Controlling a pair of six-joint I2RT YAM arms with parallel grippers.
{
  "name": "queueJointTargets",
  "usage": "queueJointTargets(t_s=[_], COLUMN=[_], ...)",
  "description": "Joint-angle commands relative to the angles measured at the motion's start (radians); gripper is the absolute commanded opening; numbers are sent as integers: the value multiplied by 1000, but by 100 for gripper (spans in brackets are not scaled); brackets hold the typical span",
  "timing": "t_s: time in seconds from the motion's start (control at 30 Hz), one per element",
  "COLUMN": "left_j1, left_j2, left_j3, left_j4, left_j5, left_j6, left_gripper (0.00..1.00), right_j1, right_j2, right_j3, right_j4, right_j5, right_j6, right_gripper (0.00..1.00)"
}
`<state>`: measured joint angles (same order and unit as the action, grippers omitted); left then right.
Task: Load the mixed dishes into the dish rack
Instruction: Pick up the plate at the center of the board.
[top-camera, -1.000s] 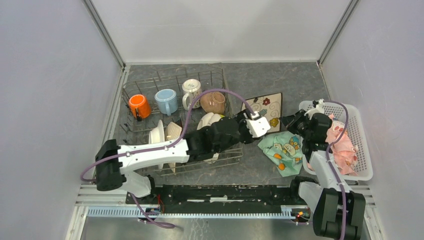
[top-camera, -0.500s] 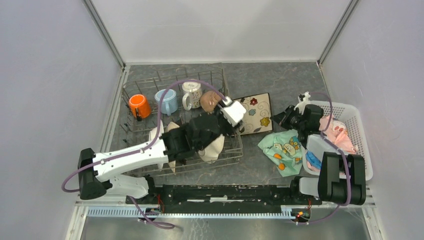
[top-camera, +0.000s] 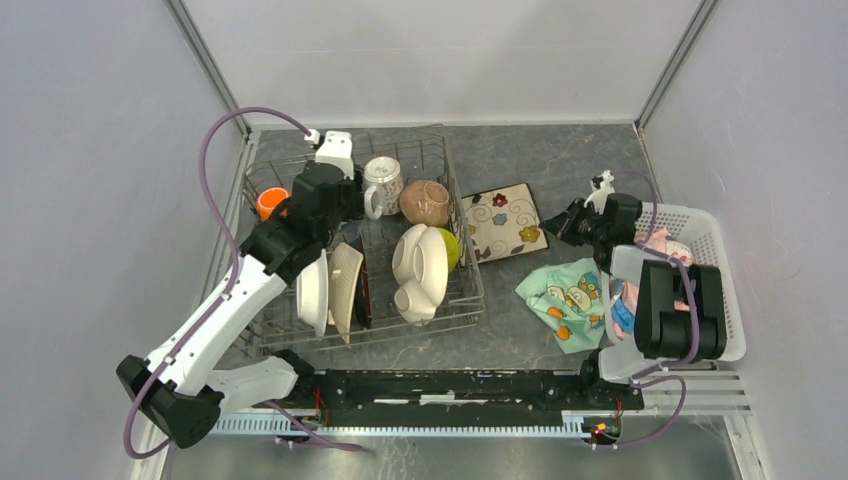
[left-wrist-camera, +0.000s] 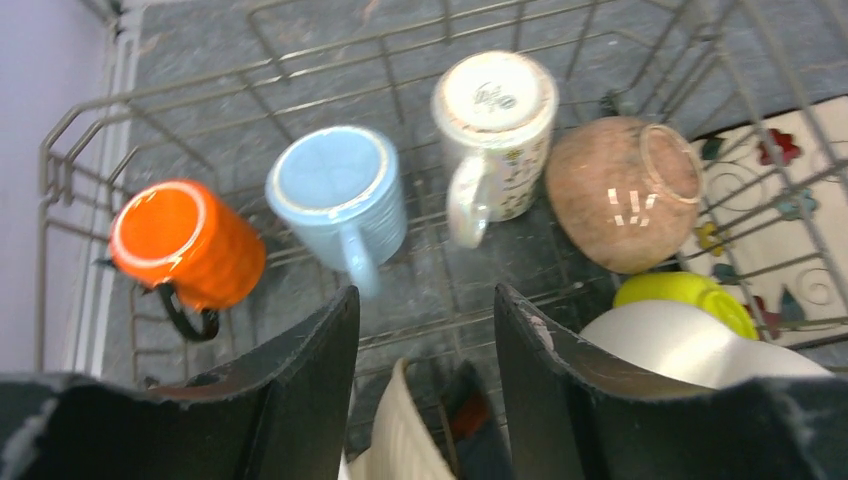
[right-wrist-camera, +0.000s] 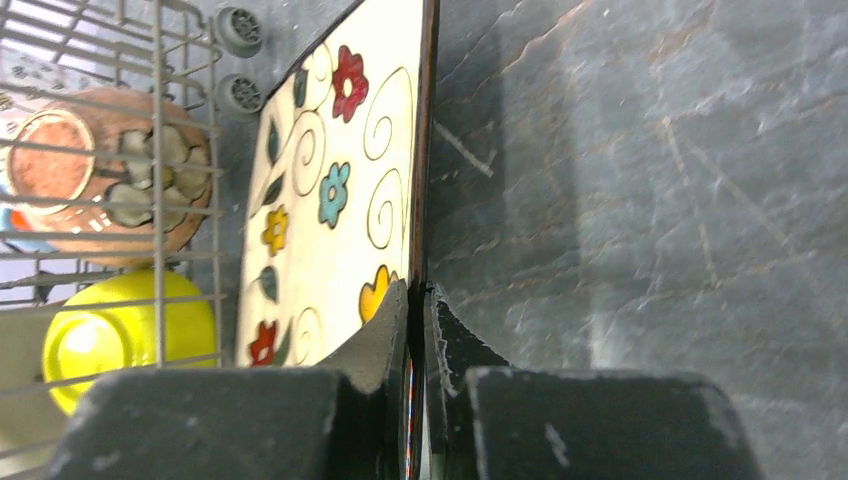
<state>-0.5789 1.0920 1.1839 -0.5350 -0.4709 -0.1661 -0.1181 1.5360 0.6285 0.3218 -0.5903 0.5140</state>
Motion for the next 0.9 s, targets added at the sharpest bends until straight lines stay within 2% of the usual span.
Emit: queueJointTargets(t_s=[0.0,0.13,0.23,0.37,0.5,0.67,0.87], left_j1=[91,182,282,325,334,338,340], left_j2=[-29,-53,-95,-96,-93,-102,-123], left_j3=[31,-40,-100,-118,-138,-162,-211], left_j4=[-116,-72,-28,-36,-44,-29,-5], left_j5=[-66,-133,-63,31,49,77,117], left_j6=[-65,-21,-63,-89,-95,-73,-71], left_gripper=[60,76,84,85,85,86,86], right_j1=[60,82,86,87,87,87,87], right_j2=[97,160,222,270,303,411,525], right_j3=[112,177,241,306,356,499,634], right_j4=[-20,-62,-141,-208,-188,-226,-319], right_j5=[-99,-97,-95,-96,-106,-143,-145], right_j6=[-73,-110,-153,-198,-190,-206,-291], right_gripper=[2,6,11,20,38,61,76])
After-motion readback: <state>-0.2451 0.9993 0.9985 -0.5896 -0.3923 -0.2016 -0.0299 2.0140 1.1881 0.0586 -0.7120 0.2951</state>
